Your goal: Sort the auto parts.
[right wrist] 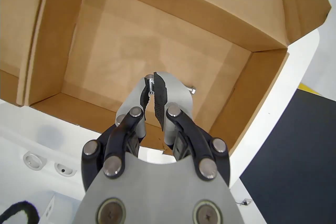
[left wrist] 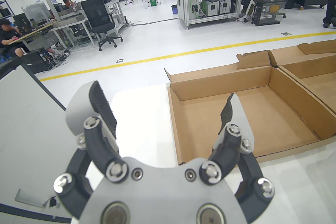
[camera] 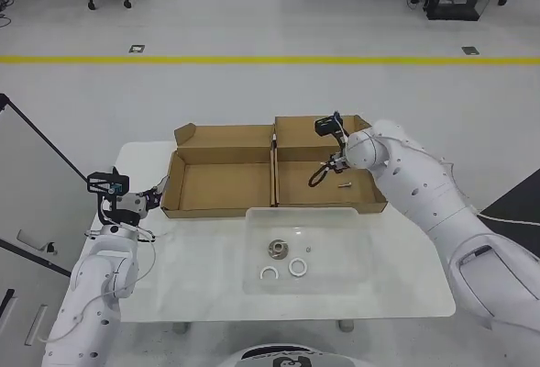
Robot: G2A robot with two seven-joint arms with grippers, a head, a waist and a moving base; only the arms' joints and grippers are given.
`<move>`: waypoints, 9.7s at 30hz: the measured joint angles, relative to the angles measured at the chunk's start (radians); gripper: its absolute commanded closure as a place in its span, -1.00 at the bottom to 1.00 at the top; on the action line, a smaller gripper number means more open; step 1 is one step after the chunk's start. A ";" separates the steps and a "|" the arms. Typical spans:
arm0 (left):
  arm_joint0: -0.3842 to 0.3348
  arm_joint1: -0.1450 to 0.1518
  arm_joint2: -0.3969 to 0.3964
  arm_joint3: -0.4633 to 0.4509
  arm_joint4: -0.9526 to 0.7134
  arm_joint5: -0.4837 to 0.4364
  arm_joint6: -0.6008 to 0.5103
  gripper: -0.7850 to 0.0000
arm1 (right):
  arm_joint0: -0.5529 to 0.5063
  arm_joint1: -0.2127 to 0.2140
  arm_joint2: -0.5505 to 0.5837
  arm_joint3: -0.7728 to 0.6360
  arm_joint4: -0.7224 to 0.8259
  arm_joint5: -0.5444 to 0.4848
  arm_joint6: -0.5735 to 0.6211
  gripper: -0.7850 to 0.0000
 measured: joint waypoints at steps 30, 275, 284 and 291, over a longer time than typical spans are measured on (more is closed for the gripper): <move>0.000 0.000 0.000 0.000 0.000 0.000 0.000 -1.00 | 0.020 -0.093 -0.077 0.250 -0.070 -0.011 -0.052 0.49; 0.000 0.000 0.000 0.000 0.000 0.000 0.000 -1.00 | -0.290 0.362 0.336 -0.646 1.369 -0.465 0.338 1.00; 0.000 0.000 0.000 0.000 0.000 0.000 0.000 -1.00 | -0.301 0.362 0.339 -0.645 1.382 -0.463 0.321 1.00; 0.000 0.000 0.000 0.000 0.000 0.000 0.000 -1.00 | -0.353 0.355 0.389 -0.613 1.683 -0.461 0.344 1.00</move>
